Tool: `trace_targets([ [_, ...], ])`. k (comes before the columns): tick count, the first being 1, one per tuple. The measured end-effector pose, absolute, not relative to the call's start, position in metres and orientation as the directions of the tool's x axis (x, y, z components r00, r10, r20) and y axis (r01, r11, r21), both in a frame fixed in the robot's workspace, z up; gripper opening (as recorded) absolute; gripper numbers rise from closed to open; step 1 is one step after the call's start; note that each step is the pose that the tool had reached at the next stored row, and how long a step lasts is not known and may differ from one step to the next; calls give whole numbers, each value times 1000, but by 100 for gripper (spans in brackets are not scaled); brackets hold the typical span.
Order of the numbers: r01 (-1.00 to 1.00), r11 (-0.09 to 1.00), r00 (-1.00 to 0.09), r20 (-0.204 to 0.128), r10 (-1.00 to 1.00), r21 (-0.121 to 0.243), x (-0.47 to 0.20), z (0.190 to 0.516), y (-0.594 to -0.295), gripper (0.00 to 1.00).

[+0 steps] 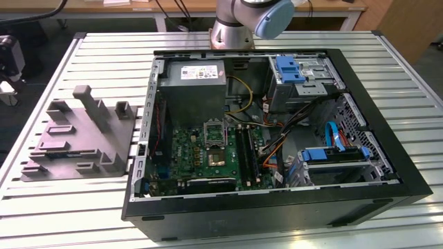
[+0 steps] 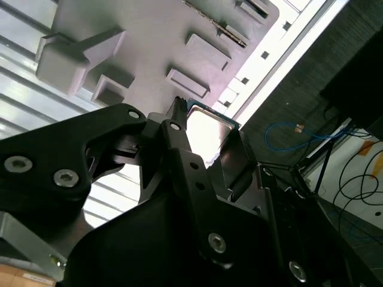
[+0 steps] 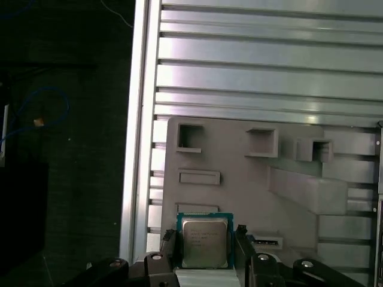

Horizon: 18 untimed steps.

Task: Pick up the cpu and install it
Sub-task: 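Pick up the cpu and move it towards the insertion slot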

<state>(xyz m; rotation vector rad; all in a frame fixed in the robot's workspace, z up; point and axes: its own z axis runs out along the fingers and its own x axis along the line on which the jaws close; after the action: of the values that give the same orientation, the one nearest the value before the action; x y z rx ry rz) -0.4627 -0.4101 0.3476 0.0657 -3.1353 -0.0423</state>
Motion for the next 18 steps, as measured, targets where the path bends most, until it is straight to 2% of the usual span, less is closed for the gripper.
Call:
trace_targets([
  [18, -42, 999, -999, 5, -42, 26, -463, 388, -410, 47],
])
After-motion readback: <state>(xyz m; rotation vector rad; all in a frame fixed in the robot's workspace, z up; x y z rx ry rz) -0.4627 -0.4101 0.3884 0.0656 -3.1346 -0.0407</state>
